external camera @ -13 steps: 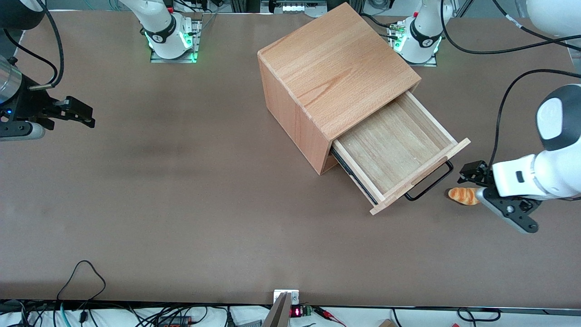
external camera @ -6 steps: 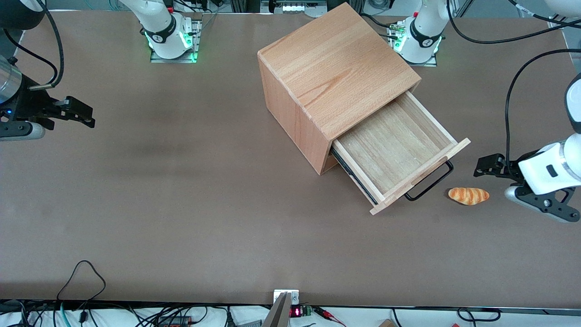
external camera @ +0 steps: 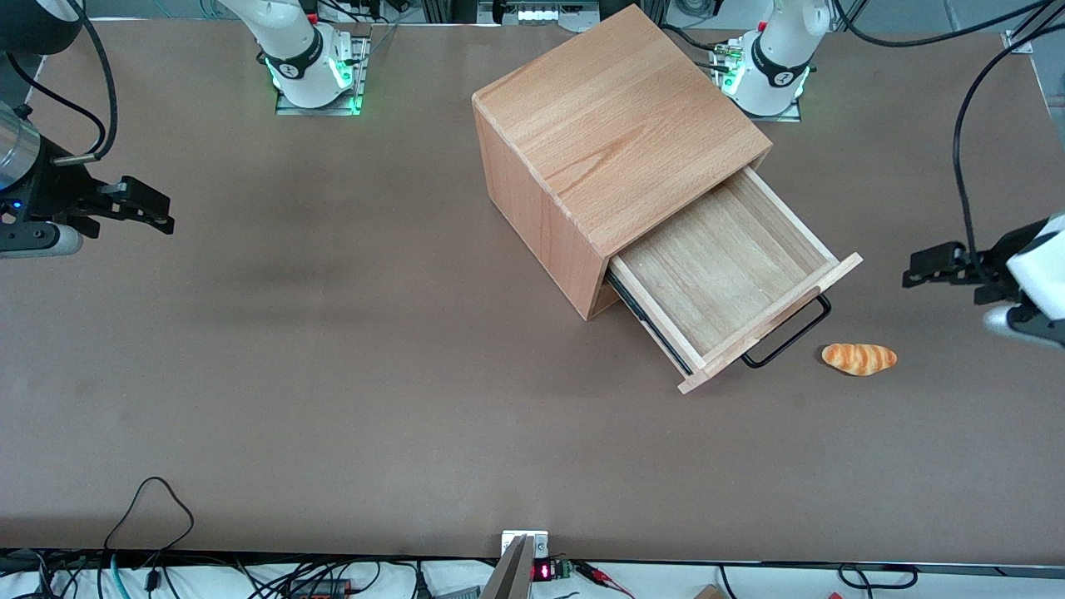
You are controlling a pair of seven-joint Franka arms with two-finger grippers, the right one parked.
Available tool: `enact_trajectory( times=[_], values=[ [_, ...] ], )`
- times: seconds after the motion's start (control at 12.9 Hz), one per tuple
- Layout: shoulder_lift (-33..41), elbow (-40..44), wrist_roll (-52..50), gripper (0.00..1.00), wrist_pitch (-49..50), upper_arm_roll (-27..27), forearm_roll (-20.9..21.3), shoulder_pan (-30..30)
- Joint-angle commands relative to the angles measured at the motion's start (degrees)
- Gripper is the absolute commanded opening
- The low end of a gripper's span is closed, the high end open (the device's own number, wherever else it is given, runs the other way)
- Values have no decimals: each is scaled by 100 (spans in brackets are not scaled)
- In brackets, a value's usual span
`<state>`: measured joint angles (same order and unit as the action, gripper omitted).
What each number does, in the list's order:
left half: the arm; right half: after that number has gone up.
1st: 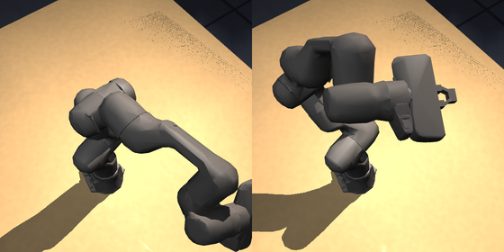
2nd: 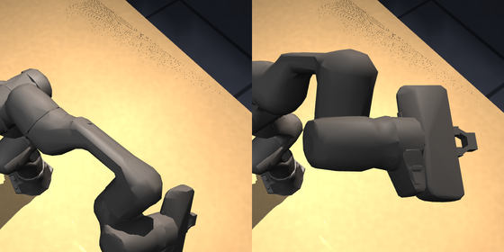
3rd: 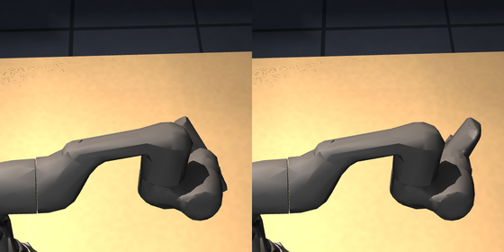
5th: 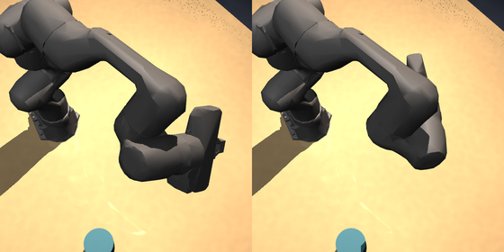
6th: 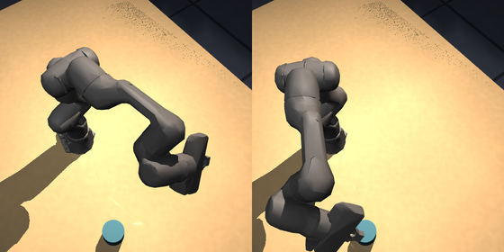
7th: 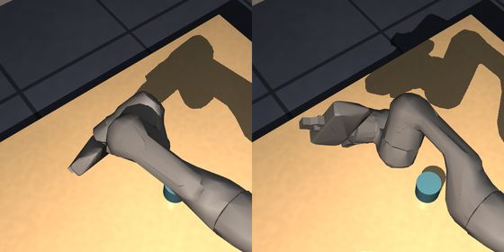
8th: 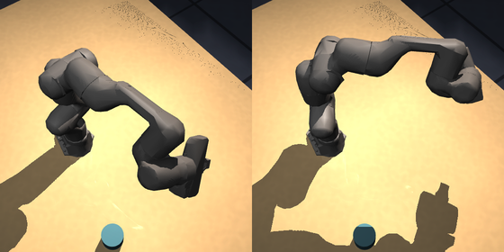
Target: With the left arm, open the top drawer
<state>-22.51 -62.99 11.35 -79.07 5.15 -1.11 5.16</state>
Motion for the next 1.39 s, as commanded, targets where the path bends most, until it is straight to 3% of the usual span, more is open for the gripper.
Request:
enact_trajectory(
  times=[0.0, 0.15, 0.31, 0.54, 1.0, 1.16, 1.31],
  values=[
    [352, -293, -203, 100, 76, -5, 58, 90],
    [396, -328, -204, 100, 58, 30, 128, 248],
    [527, -477, -308, 100, 110, 65, 487, 213],
    [905, -784, -388, 100, 68, 48, 52, 493],
    [1424, -1408, -564, 100, -354, 56, 6, 574],
    [1565, -1575, -581, 100, -469, -4, 6, 434],
    [1679, -1664, -616, 100, -478, -634, 6, -240]
  ],
)
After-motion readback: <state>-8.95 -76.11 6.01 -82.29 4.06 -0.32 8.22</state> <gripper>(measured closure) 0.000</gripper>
